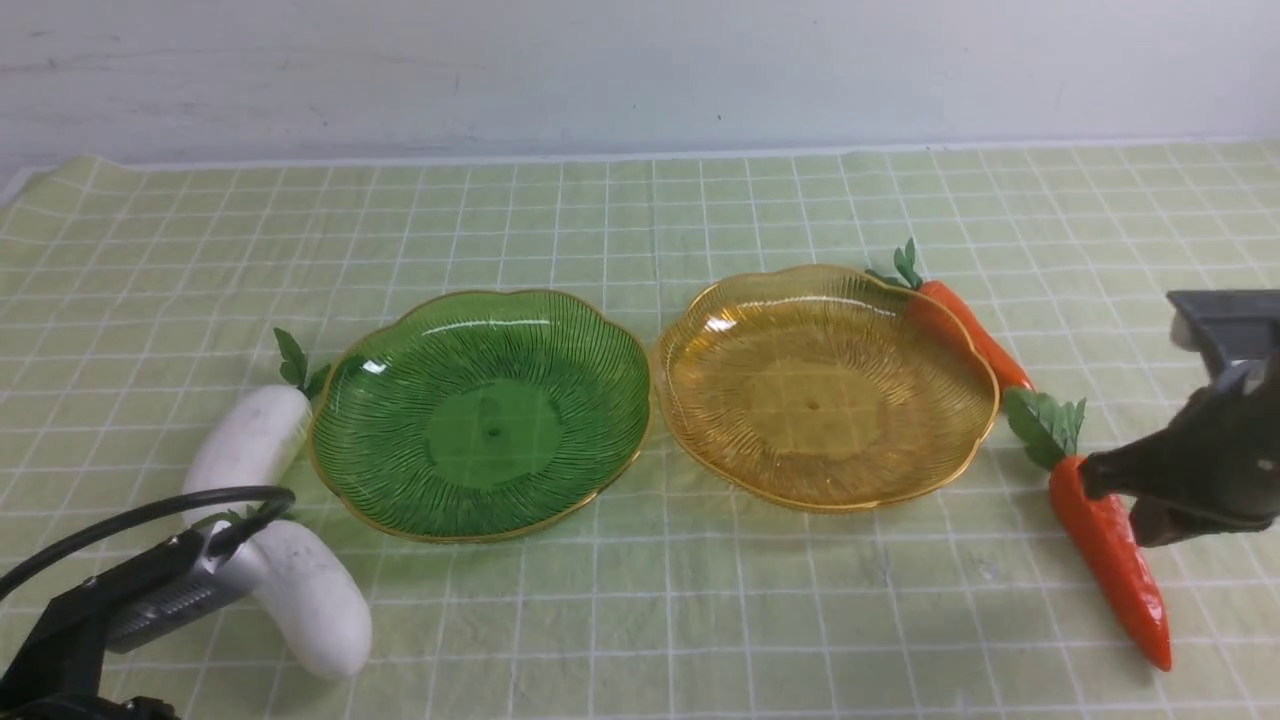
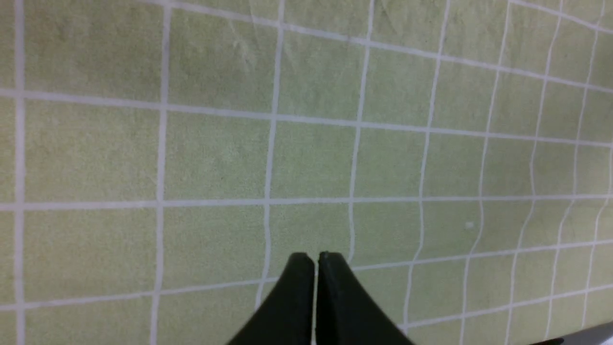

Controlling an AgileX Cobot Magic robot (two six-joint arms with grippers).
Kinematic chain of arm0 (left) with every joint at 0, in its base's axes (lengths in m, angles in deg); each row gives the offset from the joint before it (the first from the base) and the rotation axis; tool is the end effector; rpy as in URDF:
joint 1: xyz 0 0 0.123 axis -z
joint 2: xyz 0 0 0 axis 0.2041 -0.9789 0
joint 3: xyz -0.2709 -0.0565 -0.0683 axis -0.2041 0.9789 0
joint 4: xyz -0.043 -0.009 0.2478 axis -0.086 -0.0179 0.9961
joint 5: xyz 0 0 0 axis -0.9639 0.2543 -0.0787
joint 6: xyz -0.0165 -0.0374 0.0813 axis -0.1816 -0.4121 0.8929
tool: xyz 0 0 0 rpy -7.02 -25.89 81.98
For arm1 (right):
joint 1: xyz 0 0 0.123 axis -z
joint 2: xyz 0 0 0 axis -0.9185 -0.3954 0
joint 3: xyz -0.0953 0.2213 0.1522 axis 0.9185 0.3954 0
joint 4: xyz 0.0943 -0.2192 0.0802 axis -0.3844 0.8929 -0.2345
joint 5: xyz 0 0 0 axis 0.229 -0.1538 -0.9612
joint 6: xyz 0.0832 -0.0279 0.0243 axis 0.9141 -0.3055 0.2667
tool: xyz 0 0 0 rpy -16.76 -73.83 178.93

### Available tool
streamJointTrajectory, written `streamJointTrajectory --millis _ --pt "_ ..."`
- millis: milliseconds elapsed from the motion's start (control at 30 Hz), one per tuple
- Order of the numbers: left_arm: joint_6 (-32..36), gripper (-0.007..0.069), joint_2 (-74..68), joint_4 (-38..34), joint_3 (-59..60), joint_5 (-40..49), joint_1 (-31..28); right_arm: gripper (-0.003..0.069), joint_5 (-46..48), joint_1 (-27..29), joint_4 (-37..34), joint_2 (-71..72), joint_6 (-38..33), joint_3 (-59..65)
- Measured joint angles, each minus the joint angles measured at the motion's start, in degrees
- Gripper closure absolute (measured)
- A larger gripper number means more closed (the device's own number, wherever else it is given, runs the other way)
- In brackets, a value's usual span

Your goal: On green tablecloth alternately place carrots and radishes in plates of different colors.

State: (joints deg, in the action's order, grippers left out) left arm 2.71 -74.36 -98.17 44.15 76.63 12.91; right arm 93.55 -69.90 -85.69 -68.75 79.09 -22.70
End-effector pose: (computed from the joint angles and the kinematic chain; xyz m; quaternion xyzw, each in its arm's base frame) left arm 0.1246 -0.0436 0.2148 -0.0853 0.9556 -0.2505 0.1293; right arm 0.2939 0.0213 0.1972 -0.0215 0.9951 0.0306 0.0919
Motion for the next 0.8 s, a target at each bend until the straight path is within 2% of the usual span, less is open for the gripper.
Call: streamJointTrajectory --millis 100,300,367,400,433,567,633,733,800 --pt "0.0 0.0631 0.0 -0.1 0.0 0.0 0.0 0.0651 -1.3 -0.1 0.7 -1.8 0.1 -0.2" --pt "0.2 0.0631 0.0 -0.2 0.0 0.0 0.0 0.0585 -4.6 -0.1 2.3 -2.8 0.0 -0.5" --pt "0.6 0.0631 0.0 -0.2 0.0 -0.2 0.0 0.0508 -6.0 -0.1 2.7 -3.0 -0.2 -0.7" --pt "0.8 0.0631 0.0 -0.2 0.0 -0.2 0.0 0.0492 -6.1 -0.1 2.7 -3.0 -0.2 -0.7" --pt "1.6 0.0631 0.0 -0.2 0.0 -0.3 0.0 0.042 -6.6 -0.1 2.7 -3.6 -0.3 -0.8" --pt "2.5 0.0631 0.0 -0.2 0.0 -1.0 0.0 0.0236 -7.1 -0.1 2.9 -6.4 -0.3 -0.8" --pt "2.6 0.0631 0.0 -0.3 0.0 -1.6 0.0 0.0183 -7.2 -0.1 2.9 -7.7 -0.3 -0.8" --pt "2.6 0.0631 0.0 -0.3 0.0 -1.7 0.0 0.0168 -7.2 -0.1 2.9 -9.1 -0.4 -0.8" --pt "2.6 0.0631 0.0 -0.3 0.0 -1.7 0.0 0.0211 -7.3 -0.1 2.9 -9.2 -0.4 -0.8"
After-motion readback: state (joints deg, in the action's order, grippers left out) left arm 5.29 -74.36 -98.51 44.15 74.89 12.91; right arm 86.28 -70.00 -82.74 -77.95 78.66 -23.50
